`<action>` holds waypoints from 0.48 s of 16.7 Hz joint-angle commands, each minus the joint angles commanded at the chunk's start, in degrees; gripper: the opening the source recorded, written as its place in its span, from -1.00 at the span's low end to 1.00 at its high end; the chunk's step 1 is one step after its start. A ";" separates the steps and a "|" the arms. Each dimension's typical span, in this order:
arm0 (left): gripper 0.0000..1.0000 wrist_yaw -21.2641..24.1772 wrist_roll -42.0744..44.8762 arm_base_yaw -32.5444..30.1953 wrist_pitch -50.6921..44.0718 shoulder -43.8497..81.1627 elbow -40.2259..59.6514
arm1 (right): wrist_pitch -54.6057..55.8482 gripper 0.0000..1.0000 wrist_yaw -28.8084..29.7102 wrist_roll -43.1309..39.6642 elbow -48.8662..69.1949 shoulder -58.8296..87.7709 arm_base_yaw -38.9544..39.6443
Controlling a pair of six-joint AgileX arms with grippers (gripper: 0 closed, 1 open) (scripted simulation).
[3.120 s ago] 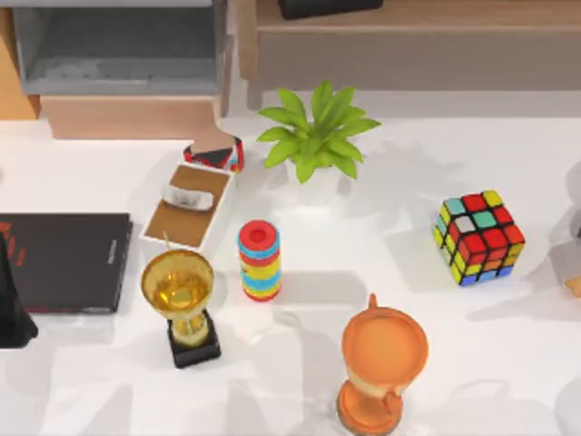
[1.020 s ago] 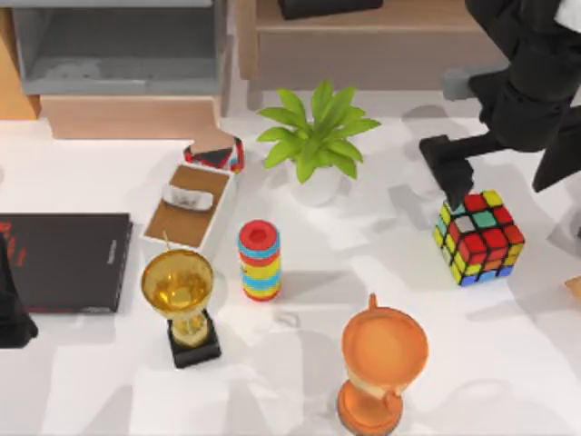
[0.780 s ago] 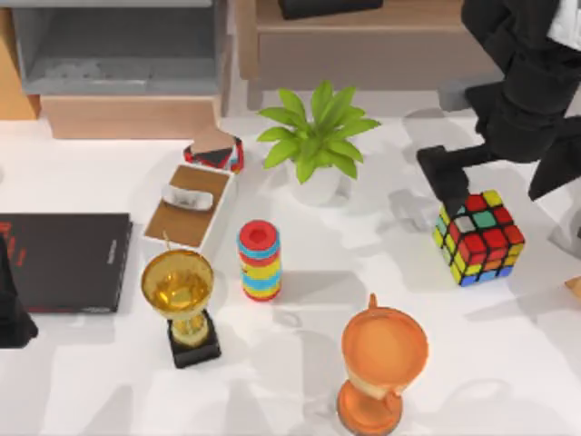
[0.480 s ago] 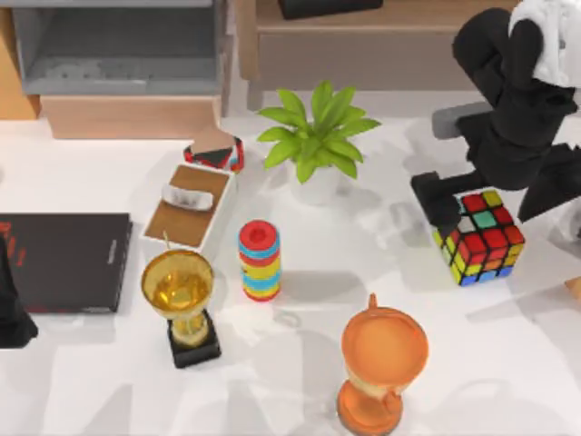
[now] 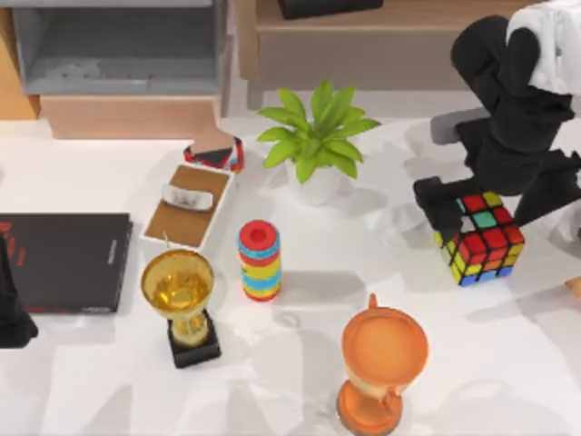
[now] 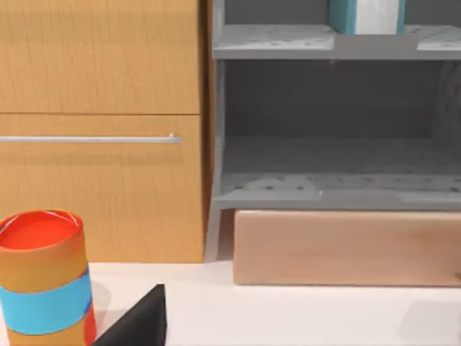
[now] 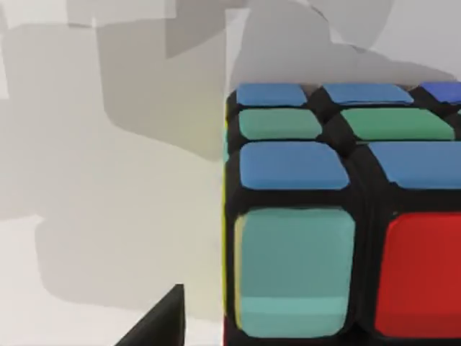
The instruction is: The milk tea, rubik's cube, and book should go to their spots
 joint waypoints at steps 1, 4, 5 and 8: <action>1.00 0.00 0.00 0.00 0.00 0.00 0.00 | 0.00 0.40 0.00 0.00 0.00 0.00 0.00; 1.00 0.00 0.00 0.00 0.00 0.00 0.00 | 0.00 -0.06 0.00 0.00 0.00 0.00 0.00; 1.00 0.00 0.00 0.00 0.00 0.00 0.00 | 0.00 -0.21 0.00 0.00 0.00 0.00 0.00; 1.00 0.00 0.00 0.00 0.00 0.00 0.00 | 0.00 -0.66 0.00 0.00 0.00 0.00 0.00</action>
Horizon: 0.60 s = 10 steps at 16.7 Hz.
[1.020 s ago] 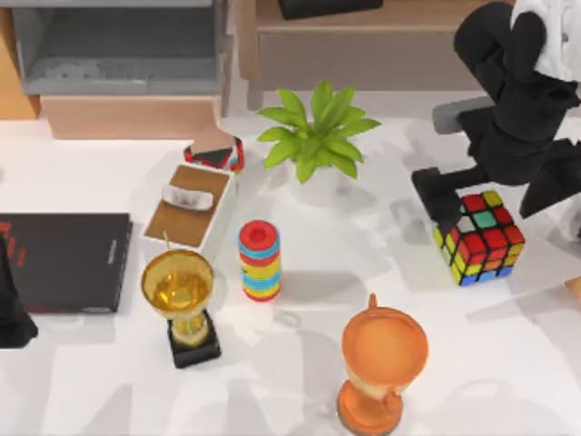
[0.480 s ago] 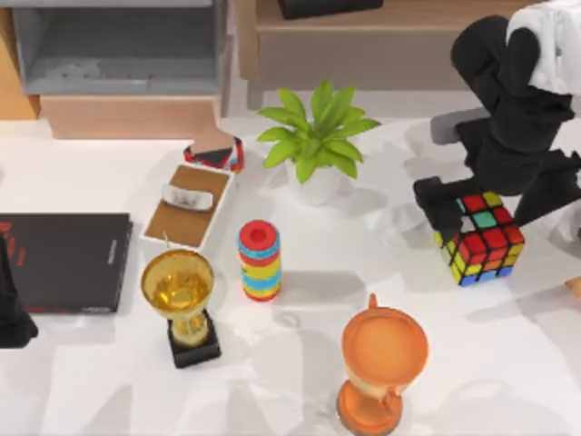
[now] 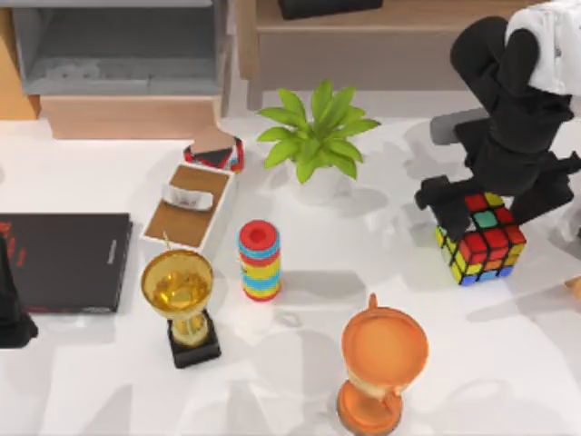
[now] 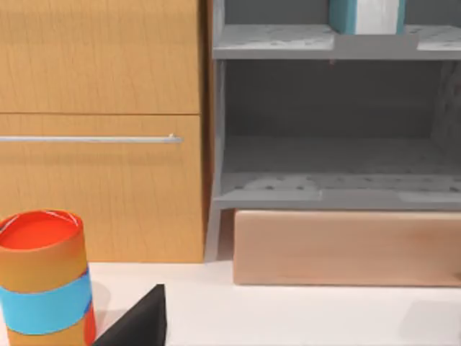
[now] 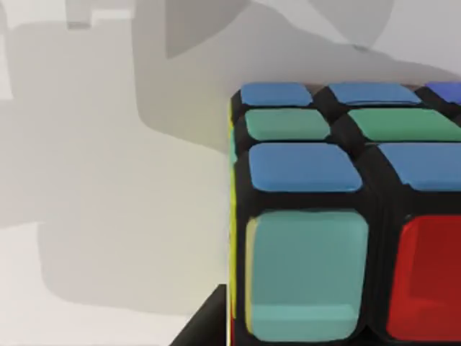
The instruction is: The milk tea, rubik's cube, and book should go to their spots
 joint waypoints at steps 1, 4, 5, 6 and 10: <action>1.00 0.00 0.00 0.00 0.00 0.00 0.00 | 0.00 -0.81 0.00 0.00 0.00 0.00 0.00; 1.00 0.00 0.00 0.00 0.00 0.00 0.00 | 0.00 -1.00 0.00 0.00 0.00 0.00 0.00; 1.00 0.00 0.00 0.00 0.00 0.00 0.00 | 0.00 -1.00 0.00 0.00 0.00 0.00 0.00; 1.00 0.00 0.00 0.00 0.00 0.00 0.00 | 0.00 -1.00 0.00 0.00 0.00 0.00 0.00; 1.00 0.00 0.00 0.00 0.00 0.00 0.00 | 0.00 -1.00 0.00 0.00 0.00 0.00 0.00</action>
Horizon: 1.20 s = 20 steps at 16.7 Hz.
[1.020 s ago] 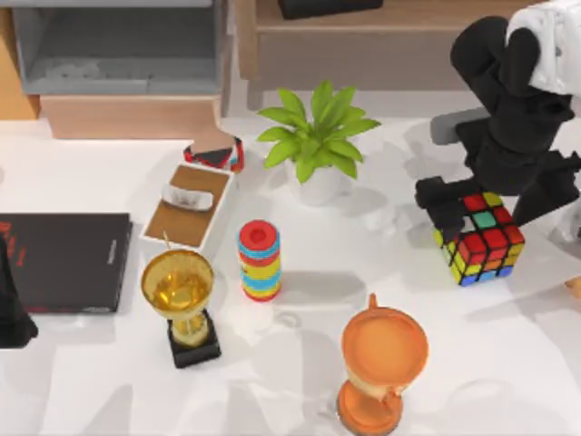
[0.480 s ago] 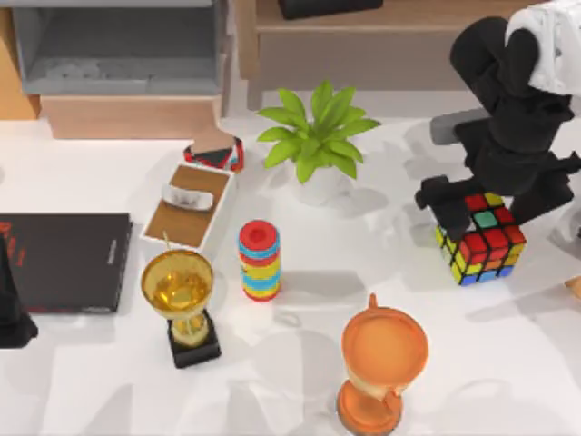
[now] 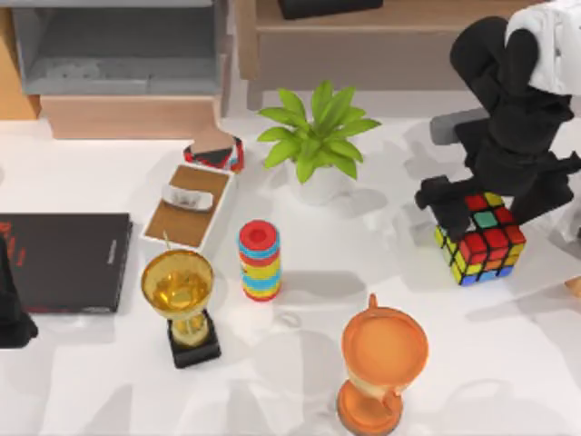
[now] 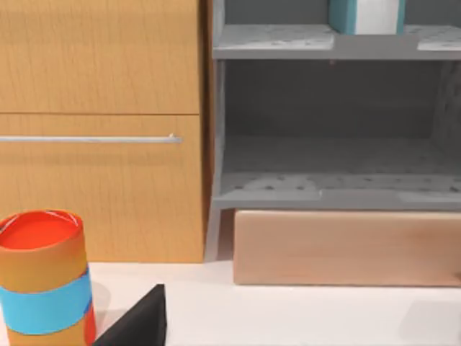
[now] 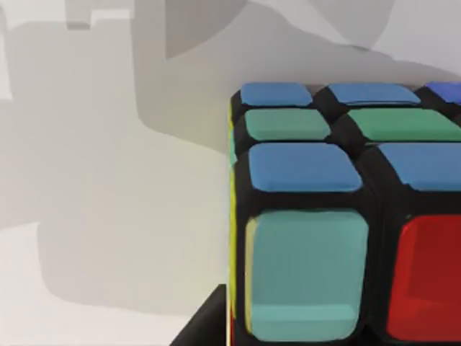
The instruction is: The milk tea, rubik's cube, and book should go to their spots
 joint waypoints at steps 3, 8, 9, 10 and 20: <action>1.00 0.00 0.00 0.00 0.00 0.00 0.00 | -0.91 -1.00 0.06 0.01 0.63 -0.28 -0.12; 1.00 0.00 0.00 0.00 0.00 0.00 0.00 | -5.96 -1.00 0.03 -0.01 4.36 -1.73 -0.20; 1.00 0.00 0.00 0.00 0.00 0.00 0.00 | -6.16 -1.00 0.03 -0.02 4.51 -1.79 -0.19; 1.00 0.00 0.00 0.00 0.00 0.00 0.00 | -6.16 -1.00 0.03 -0.02 4.51 -1.79 -0.19; 1.00 0.00 0.00 0.00 0.00 0.00 0.00 | 11.43 -1.00 8.91 0.32 7.71 -14.22 2.88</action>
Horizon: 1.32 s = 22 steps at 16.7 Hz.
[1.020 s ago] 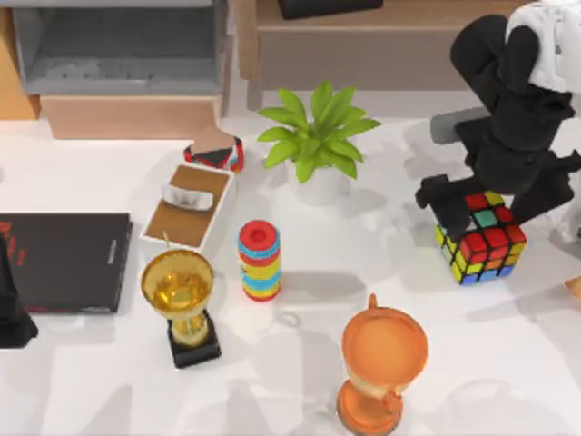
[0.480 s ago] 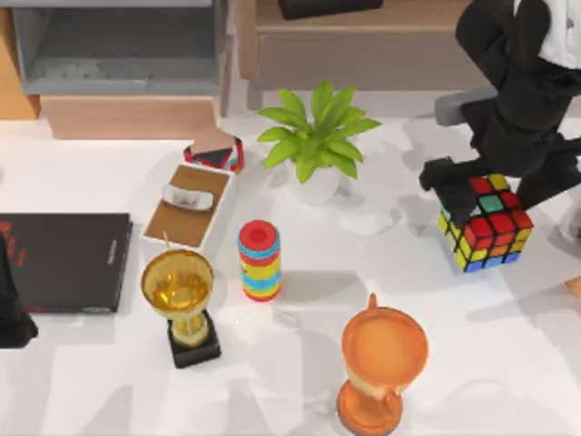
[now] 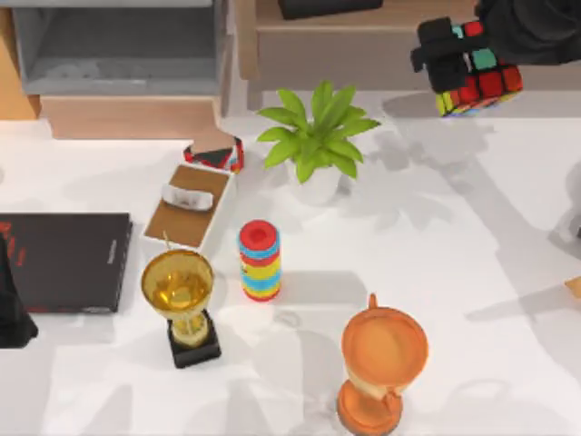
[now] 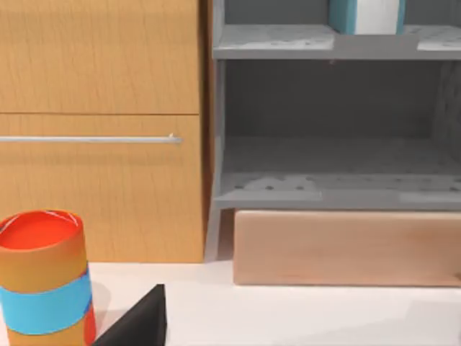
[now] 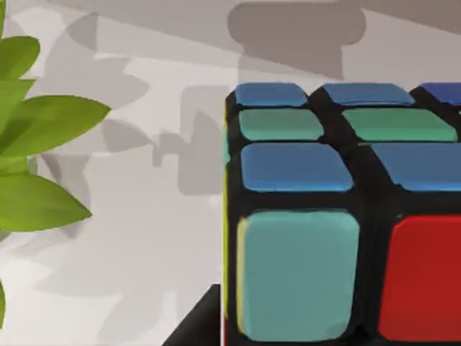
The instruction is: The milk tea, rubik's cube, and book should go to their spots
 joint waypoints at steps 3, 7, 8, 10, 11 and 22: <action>1.00 0.00 0.00 0.00 0.00 0.00 0.00 | 14.59 -1.00 6.12 -0.24 0.42 -6.86 1.95; 1.00 0.00 0.00 0.00 0.00 0.00 0.00 | 34.46 -1.00 14.09 -1.42 -1.36 -11.50 4.51; 1.00 0.00 0.00 0.00 0.00 0.00 0.00 | 38.72 -1.00 15.87 -1.85 -2.18 -11.73 5.07; 1.00 0.00 0.00 0.00 0.00 0.00 0.00 | 45.76 -1.00 18.90 -2.75 -4.06 -11.50 6.09; 1.00 0.00 0.00 0.00 0.00 0.00 0.00 | 48.38 -1.00 20.09 -3.17 -4.99 -11.20 6.51; 1.00 0.00 0.00 0.00 0.00 0.00 0.00 | 54.84 -1.00 19.53 -4.85 -2.85 -9.38 5.79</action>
